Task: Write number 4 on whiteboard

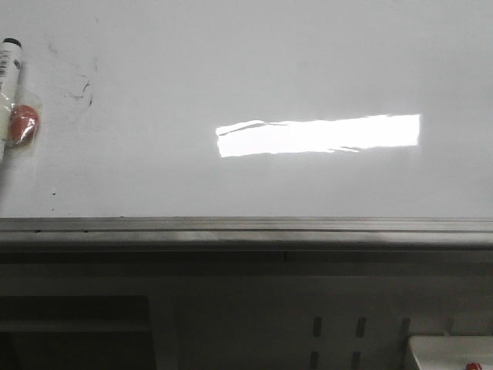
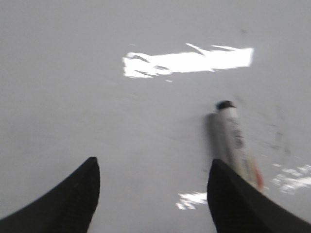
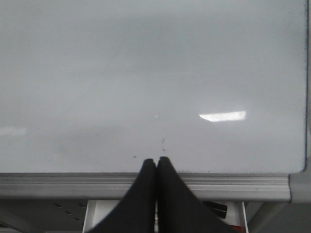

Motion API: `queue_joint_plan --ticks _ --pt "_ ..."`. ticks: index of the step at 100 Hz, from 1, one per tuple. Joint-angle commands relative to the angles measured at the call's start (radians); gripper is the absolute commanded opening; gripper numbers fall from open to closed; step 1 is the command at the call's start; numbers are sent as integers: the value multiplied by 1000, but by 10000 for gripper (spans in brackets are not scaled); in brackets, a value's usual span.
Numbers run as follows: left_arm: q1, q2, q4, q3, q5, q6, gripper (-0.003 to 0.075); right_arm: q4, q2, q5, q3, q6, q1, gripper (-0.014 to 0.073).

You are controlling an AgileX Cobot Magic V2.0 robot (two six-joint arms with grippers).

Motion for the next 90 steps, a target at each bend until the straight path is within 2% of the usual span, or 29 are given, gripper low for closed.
queue_joint_plan --ticks 1,9,21,61,65,71,74,76,77,84,86,90 --pt "-134 36 -46 -37 -76 -9 440 0 11 -68 -36 0 -7 -66" --pt "-248 61 -127 -37 -80 -9 441 0 11 -68 -36 0 -7 -66" --pt "-346 113 -186 -37 -82 -9 441 0 11 -76 -36 0 -7 -66" --pt "-350 380 -201 -37 -254 -9 433 0 11 -95 -36 0 -7 -66" --pt "-350 401 -210 -37 -273 -9 407 0 11 -95 -36 0 -7 -66" --pt "-350 439 -305 -37 -290 -9 321 0 11 -92 -36 0 -7 -66" --pt "-350 449 -340 -37 -293 -9 265 0 11 -90 -36 0 -7 -66" --pt "-350 461 -377 -37 -301 -9 202 0 11 -87 -36 0 -5 -66" --pt "-350 461 -383 -37 -305 -7 202 0 11 -84 -36 0 -4 -66" --pt "-350 486 -391 -35 -352 3 13 1 11 -80 -36 0 3 -66" --pt "-350 489 -389 -35 -360 7 -20 1 11 -81 -36 0 4 -66" --pt "-350 496 -380 -35 -381 23 -20 1 11 -79 -36 0 6 -66"
